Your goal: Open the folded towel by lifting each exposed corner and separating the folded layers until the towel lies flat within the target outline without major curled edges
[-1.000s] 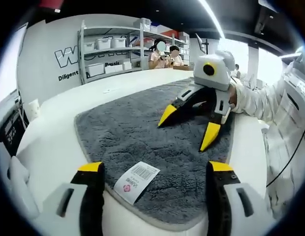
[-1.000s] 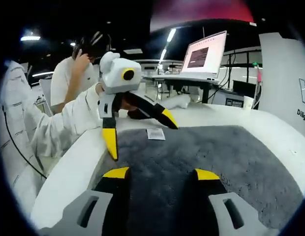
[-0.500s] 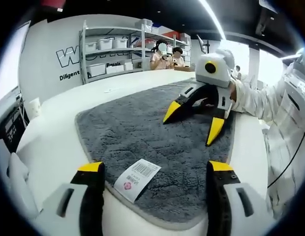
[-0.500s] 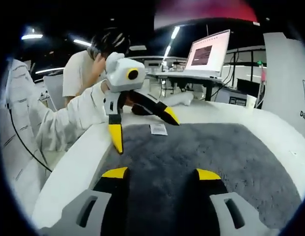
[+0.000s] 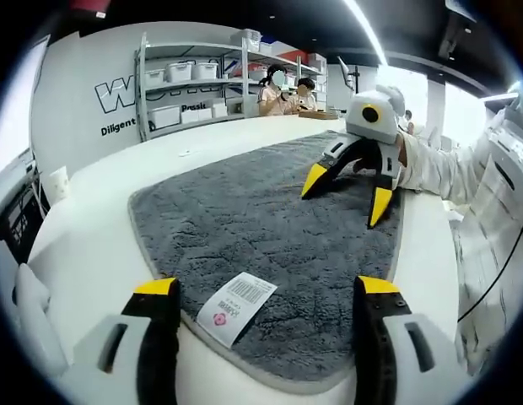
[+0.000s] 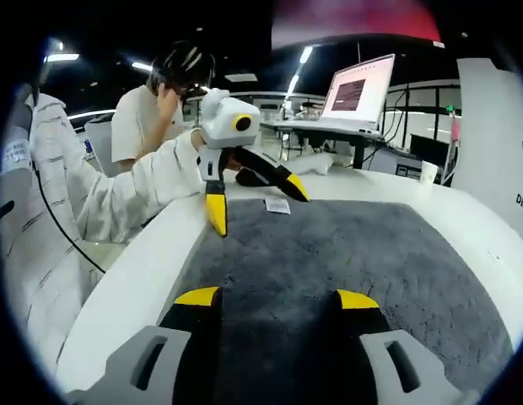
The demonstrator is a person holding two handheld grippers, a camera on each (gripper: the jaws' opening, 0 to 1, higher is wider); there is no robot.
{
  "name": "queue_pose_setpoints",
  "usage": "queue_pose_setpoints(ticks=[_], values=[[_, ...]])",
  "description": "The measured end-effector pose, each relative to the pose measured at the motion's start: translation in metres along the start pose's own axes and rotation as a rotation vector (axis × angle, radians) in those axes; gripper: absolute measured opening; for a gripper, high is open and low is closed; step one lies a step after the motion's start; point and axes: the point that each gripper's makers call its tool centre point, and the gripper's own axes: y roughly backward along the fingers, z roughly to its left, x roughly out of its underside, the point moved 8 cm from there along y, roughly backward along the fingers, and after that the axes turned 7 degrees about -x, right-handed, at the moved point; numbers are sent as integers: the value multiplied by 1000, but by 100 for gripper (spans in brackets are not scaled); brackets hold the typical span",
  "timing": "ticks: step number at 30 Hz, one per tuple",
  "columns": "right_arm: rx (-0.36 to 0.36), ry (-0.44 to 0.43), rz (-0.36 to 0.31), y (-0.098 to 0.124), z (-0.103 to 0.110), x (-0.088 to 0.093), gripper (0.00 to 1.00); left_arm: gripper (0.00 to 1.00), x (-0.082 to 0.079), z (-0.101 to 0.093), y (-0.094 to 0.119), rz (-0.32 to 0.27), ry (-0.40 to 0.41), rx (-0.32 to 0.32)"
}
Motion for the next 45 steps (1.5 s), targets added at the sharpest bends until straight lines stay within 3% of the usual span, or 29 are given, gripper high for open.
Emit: queue_pose_setpoints(ticks=[26,45], values=[[-2,-6,23,64,9,32,49,83,0,1,1,11,-2,-1],[49,-29,38,121,17,59,50,82,-1,2,0,17,0,-4]])
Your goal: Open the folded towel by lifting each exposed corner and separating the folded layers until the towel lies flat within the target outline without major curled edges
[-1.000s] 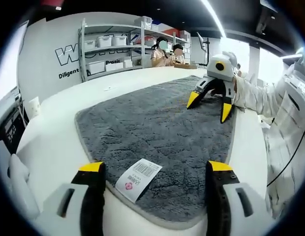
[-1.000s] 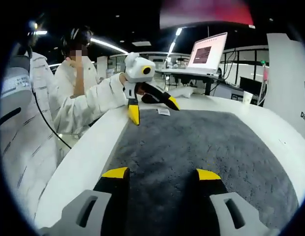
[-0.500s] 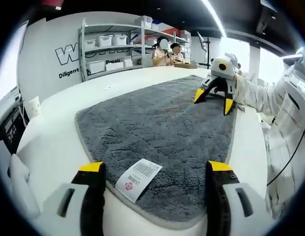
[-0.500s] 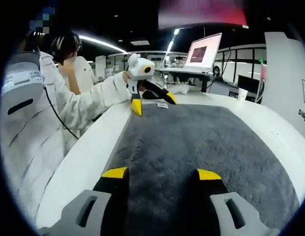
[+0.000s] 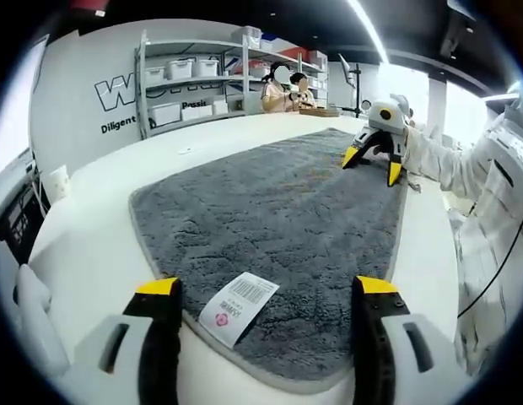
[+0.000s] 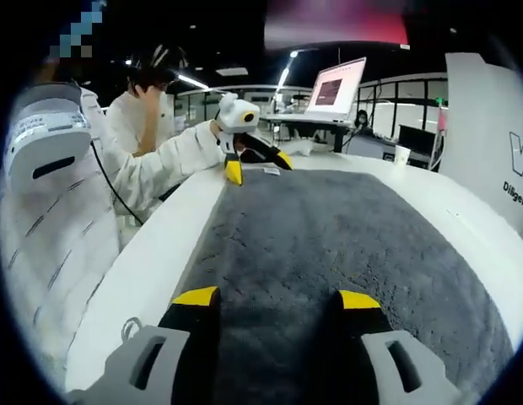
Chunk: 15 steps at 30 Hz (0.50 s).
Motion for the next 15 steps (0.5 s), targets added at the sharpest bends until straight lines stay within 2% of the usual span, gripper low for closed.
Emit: queue_pose_setpoints(ticks=[15], values=[[24,-28,25,49,5,26,50,81,0,0,0,3,3,-5]])
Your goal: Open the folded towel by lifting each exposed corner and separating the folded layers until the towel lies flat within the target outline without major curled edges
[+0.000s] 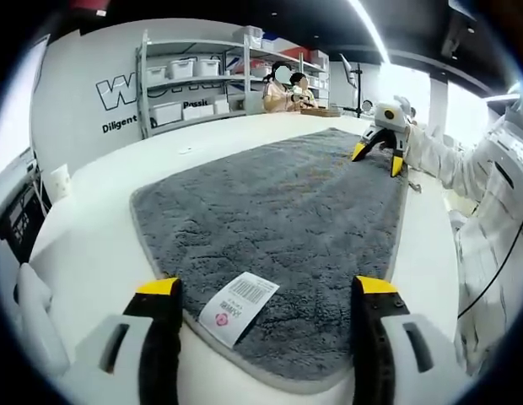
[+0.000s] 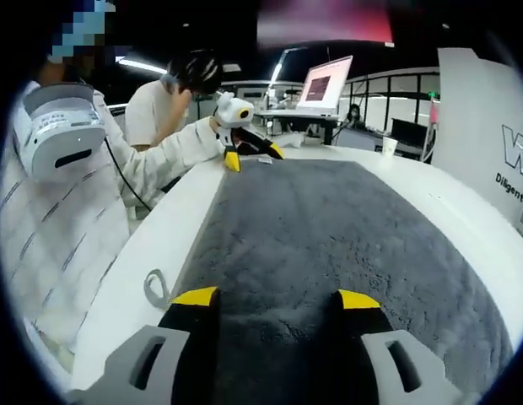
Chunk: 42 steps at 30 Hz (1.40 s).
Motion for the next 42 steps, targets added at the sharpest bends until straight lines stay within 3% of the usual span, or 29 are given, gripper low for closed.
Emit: queue_pose_setpoints(ticks=[9,20,42], values=[[0,-21,-26,24,2,16,50,81,0,1,1,3,2,-3],[66,-54,8,59,8,35,49,80,0,2,1,7,1,-3],[132,-109,1,109,20,66,48,80,-2,1,0,21,-3,-3]])
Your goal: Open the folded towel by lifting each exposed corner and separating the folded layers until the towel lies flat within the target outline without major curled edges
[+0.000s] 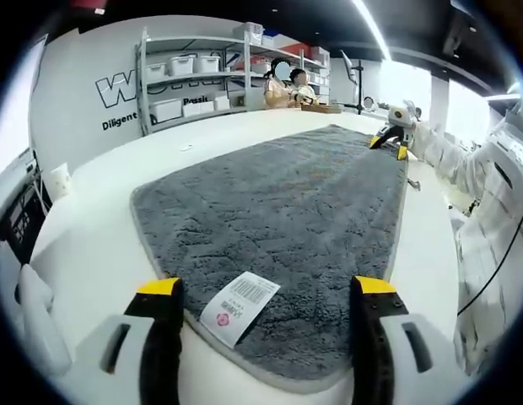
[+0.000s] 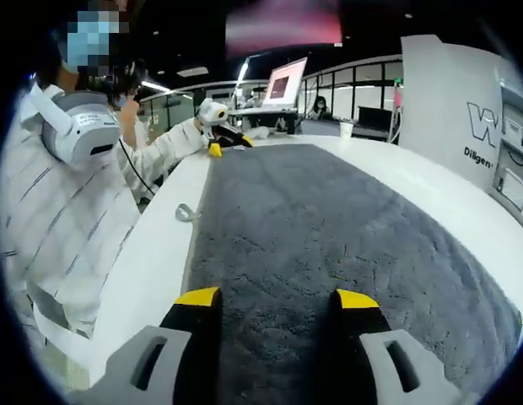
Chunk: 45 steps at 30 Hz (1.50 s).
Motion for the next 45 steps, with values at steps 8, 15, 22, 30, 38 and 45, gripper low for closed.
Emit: queue_pose_setpoints(ticks=[8,15,22,30,38,45], values=[[38,-28,2,25,-2,15,48,80,0,0,0,5,0,-1],[58,-41,22,40,-3,23,49,80,0,-1,0,7,-1,-2],[77,-66,41,55,-2,30,48,80,0,0,0,7,0,-2],[130,-104,51,80,-3,46,47,80,0,0,0,7,0,-2],[174,-139,43,98,-3,57,48,80,0,0,0,6,0,-3],[212,-158,5,111,-3,65,41,80,1,-1,1,7,3,-8]])
